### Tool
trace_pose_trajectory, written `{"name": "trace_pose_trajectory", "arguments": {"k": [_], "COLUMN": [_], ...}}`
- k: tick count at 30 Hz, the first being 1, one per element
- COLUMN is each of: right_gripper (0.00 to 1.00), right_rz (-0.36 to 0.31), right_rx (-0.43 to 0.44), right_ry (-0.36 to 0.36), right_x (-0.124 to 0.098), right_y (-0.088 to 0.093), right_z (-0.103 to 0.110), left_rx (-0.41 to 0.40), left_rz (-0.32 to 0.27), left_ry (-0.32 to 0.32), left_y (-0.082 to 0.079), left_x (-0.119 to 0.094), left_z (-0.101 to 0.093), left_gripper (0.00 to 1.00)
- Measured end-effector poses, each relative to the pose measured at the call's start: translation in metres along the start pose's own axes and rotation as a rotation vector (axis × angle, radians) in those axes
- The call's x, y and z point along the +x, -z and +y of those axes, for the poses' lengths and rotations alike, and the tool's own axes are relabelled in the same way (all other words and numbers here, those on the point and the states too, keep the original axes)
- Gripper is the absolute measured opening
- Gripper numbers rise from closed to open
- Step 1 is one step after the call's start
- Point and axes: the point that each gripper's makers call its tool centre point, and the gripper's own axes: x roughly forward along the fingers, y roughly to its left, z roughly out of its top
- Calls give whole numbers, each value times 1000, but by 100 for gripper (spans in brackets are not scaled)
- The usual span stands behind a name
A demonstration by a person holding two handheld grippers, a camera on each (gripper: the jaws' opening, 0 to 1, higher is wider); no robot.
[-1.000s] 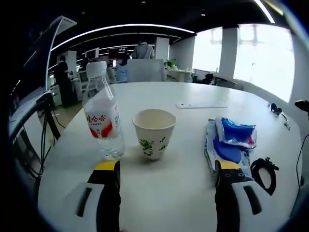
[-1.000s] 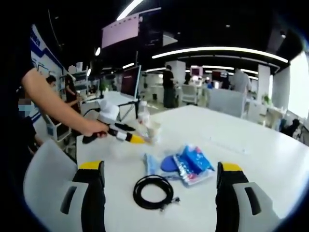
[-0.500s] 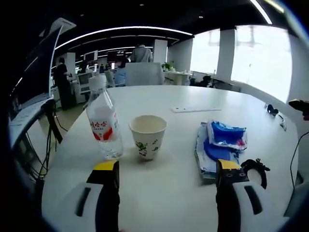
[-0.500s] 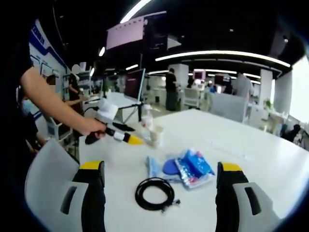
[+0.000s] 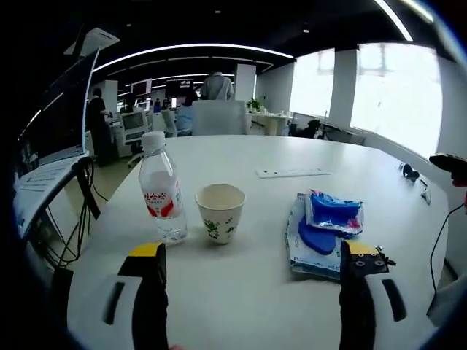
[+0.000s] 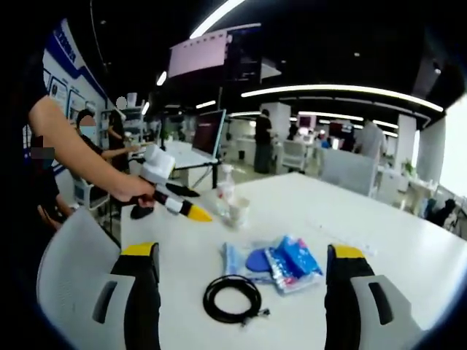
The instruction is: Arrange the tabletop items into an orderly group along one side of the table until the central work area is clear of visible clutter.
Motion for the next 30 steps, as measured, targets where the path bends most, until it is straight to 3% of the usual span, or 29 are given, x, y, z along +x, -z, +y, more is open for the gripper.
{"name": "trace_pose_trajectory", "arguments": {"k": [9, 17, 30], "right_gripper": [92, 89, 75], "right_rz": [-4, 15, 71], "right_rx": [-23, -43, -75], "right_ry": [-8, -13, -45], "right_x": [-2, -2, 0], "right_y": [-3, 2, 17], "right_z": [2, 1, 5], "left_rx": [13, 42, 49], "left_rz": [-24, -47, -49], "left_ry": [4, 58, 101], "left_y": [-12, -16, -16], "left_x": [-12, -22, -26], "left_z": [-1, -19, -36], "left_gripper": [99, 99, 93]}}
